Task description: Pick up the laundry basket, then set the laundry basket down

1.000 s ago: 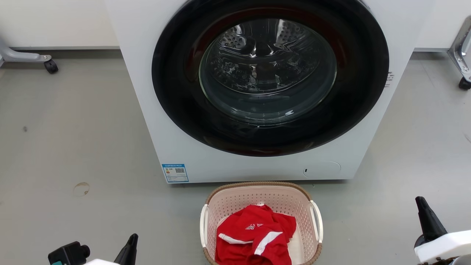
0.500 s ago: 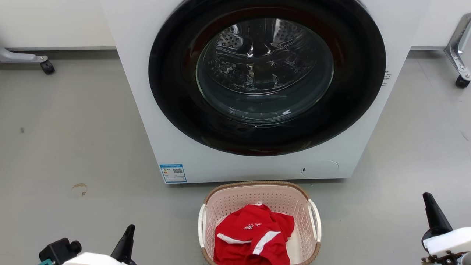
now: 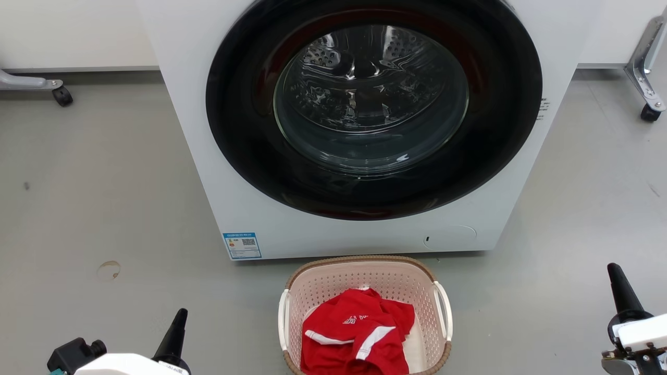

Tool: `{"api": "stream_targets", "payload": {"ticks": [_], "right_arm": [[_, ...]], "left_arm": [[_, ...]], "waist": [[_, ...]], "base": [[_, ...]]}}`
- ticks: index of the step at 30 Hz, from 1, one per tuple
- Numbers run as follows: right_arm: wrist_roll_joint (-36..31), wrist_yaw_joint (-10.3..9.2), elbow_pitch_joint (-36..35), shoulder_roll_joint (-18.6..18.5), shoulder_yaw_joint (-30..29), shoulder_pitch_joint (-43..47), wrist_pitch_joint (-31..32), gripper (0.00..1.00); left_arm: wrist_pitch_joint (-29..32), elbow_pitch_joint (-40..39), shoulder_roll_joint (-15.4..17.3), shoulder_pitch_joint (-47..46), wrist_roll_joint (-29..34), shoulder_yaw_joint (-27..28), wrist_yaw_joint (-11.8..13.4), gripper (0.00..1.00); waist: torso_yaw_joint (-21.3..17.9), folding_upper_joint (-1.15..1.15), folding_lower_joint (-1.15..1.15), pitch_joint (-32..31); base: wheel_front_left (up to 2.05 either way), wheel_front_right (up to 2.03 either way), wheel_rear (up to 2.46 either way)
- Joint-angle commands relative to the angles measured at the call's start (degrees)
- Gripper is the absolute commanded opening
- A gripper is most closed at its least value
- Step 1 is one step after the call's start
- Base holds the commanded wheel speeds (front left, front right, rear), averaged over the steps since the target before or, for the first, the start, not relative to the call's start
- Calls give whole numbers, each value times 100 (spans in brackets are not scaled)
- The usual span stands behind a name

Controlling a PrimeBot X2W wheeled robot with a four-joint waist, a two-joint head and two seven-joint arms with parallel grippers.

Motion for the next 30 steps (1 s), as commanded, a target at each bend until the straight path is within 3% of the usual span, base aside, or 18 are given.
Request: {"api": "stream_targets", "payload": {"ticks": [1,30], "right_arm": [[147,-9,-185,-134,-40,-291,65,0],[1453,-13,-295,64,-627,-435,547,0]], "left_arm": [[-50,-75,9,-375,-185,222,-100,0],[-93,414,-397,-771,-1733,863,-636,0]], "waist": [[-7,0,0,1],[-115,0,0,24]], "base": [[0,0,0],[0,0,0]]}}
